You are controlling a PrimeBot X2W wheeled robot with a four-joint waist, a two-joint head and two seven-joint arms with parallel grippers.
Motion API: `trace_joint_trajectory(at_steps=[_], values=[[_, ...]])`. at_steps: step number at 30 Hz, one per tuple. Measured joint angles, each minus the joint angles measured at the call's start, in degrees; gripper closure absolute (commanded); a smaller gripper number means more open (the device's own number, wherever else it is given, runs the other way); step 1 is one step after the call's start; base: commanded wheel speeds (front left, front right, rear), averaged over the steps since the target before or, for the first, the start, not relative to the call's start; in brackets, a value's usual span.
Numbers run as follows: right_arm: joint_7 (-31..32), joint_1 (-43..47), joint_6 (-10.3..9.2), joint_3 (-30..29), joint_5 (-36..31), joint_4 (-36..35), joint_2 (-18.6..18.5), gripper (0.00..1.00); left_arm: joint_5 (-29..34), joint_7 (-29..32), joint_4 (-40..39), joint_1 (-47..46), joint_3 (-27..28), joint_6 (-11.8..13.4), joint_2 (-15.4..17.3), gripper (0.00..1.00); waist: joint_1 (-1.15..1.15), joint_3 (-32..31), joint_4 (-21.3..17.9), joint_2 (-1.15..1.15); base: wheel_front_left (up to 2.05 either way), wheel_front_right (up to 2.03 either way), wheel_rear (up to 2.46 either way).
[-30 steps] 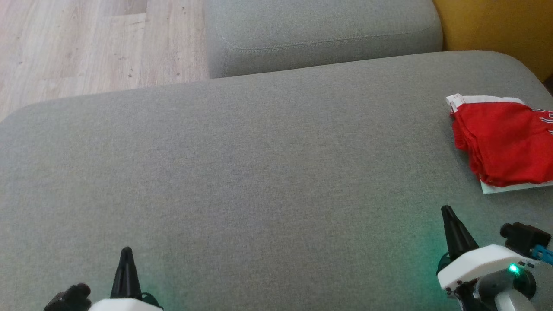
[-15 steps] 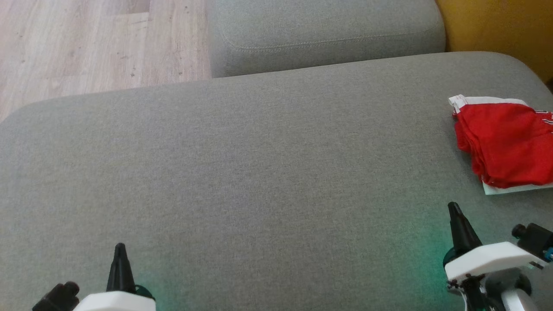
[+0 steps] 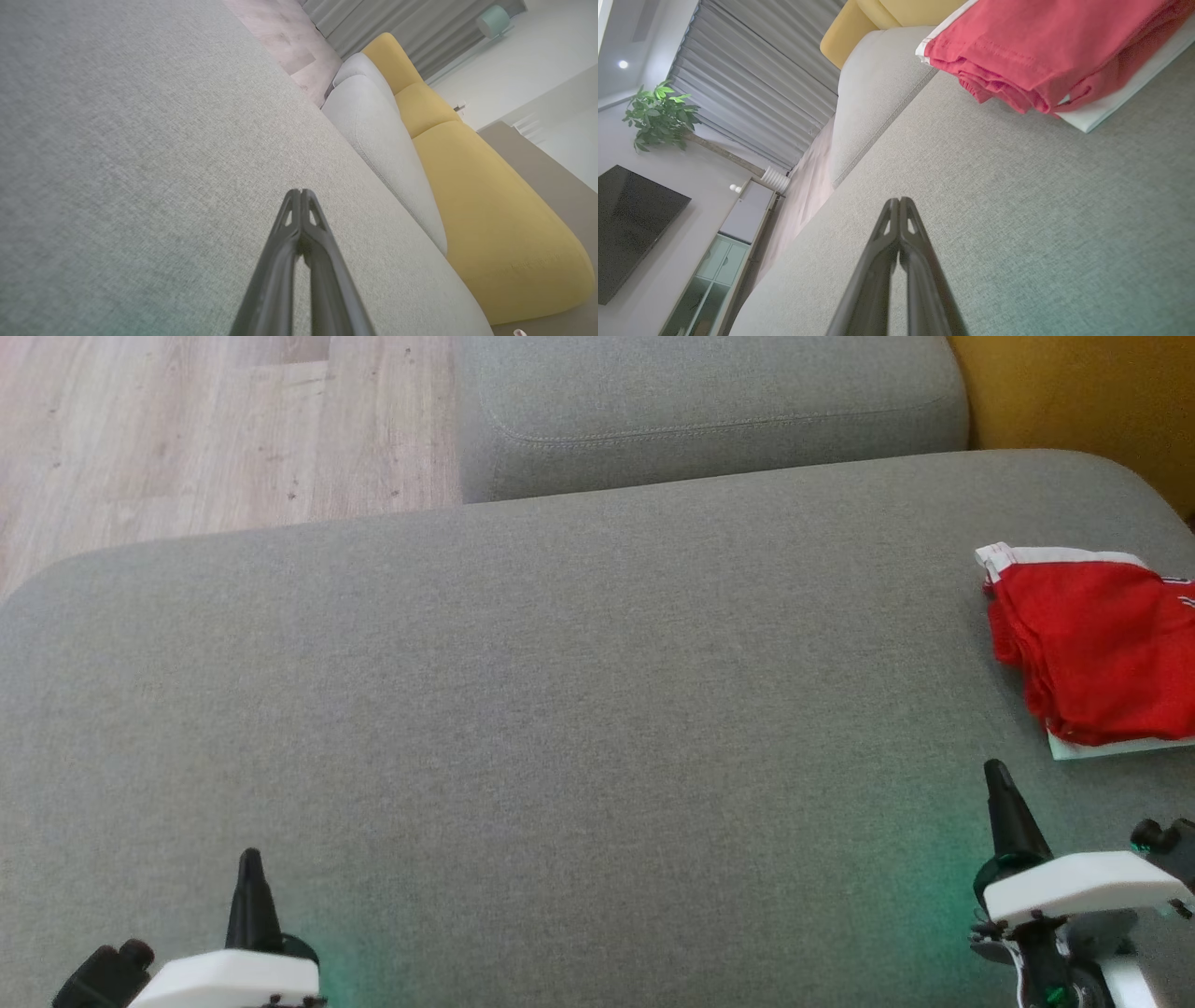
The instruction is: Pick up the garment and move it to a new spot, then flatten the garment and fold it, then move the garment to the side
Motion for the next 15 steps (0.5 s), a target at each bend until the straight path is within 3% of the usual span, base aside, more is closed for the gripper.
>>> trace_joint_trajectory(at_steps=[15], values=[[0.8, -0.3, 0.0, -1.7, 8.8, -0.3, 0.7, 1.0, -8.2, 2.2, -0.8, -1.1, 0.9, -0.1, -0.4, 1.0, 0.0, 0.0, 0.4, 0.0, 0.0, 0.0, 0.0]])
